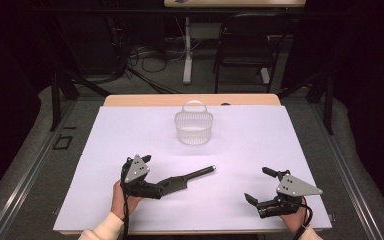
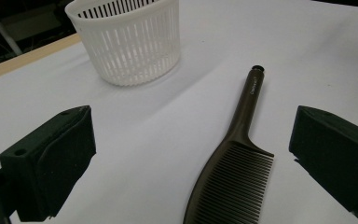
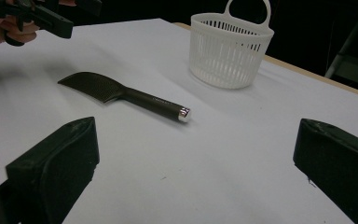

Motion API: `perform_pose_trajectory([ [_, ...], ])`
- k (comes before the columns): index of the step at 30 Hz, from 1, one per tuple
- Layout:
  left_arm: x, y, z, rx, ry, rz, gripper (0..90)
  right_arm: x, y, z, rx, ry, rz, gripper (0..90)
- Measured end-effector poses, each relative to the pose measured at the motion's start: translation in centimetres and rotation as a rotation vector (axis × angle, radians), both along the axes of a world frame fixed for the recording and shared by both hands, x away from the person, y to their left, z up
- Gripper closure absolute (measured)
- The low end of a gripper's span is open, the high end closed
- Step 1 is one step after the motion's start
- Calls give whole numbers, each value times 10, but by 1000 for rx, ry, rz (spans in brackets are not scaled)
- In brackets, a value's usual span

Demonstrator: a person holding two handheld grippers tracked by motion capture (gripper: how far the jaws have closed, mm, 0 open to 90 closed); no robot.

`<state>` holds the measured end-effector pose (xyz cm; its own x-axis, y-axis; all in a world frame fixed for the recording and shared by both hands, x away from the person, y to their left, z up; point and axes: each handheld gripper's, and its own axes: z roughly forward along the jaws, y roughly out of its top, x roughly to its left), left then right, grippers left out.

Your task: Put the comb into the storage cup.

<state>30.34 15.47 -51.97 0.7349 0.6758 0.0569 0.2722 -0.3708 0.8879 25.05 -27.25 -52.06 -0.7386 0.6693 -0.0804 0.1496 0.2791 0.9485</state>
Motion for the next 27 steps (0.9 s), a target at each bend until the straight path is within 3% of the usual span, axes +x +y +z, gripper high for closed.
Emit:
perform_pose_trajectory([
  [16,14,-27,-1,15,45,-5,3,0,0,0,-1,2,-1,0],
  [27,22,-46,-1,28,54,-27,13,0,0,0,-2,2,-1,0],
])
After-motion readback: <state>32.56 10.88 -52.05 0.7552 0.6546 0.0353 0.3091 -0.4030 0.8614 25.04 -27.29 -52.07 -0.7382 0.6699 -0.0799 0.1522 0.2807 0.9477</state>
